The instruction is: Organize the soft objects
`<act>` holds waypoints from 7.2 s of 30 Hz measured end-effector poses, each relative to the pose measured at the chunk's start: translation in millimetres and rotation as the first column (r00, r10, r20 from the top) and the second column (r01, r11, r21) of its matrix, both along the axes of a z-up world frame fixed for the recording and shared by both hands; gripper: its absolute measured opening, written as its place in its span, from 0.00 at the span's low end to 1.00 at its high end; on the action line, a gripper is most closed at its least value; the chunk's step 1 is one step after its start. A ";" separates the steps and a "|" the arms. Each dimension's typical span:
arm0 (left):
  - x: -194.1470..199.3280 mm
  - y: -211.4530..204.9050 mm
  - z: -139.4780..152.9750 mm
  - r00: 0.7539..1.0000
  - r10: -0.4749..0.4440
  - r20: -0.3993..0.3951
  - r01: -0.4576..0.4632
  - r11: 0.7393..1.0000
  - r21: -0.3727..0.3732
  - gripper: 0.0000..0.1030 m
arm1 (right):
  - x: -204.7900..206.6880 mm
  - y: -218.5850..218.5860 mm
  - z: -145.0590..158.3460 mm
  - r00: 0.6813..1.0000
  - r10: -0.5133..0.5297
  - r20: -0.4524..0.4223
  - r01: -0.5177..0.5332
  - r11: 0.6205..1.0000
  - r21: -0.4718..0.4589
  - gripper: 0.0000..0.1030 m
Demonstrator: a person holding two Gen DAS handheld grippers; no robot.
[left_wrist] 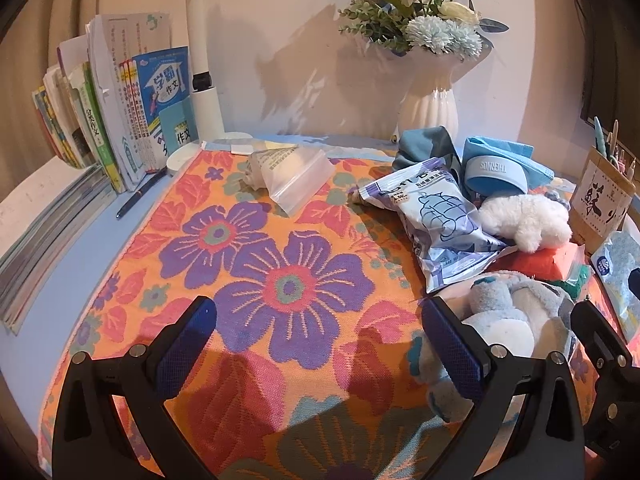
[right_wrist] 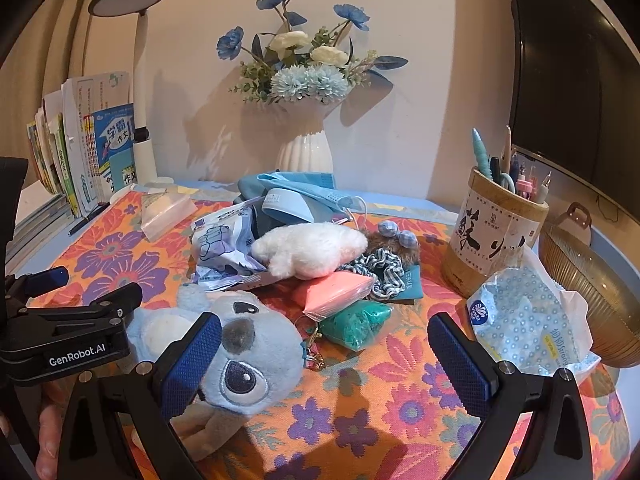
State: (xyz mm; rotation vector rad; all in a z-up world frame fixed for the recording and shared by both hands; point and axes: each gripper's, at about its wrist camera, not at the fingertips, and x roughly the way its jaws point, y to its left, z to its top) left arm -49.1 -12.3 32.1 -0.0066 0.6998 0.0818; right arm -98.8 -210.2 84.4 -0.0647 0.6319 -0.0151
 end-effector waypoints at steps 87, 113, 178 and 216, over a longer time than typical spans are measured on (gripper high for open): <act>82.6 74.3 23.5 0.998 0.027 -0.057 -0.046 0.923 -0.382 0.42 | 24.6 -14.1 -20.3 0.874 0.438 -0.210 -0.268 0.795 0.544 0.62; 28.8 36.2 4.7 0.998 -0.024 -0.057 0.008 0.963 -0.270 0.43 | 5.2 -16.5 -12.1 0.899 0.369 -0.237 -0.173 0.796 0.581 0.61; -17.5 40.5 132.9 0.995 -0.092 -0.046 0.083 0.983 -0.167 0.97 | 23.4 -36.9 11.0 0.985 0.076 -0.154 -0.031 0.960 0.278 0.99; 45.5 -43.2 20.2 0.999 0.027 0.039 -0.027 1.000 -0.005 0.99 | 22.5 -40.4 -8.2 0.990 -0.071 -0.125 0.094 0.978 0.185 1.00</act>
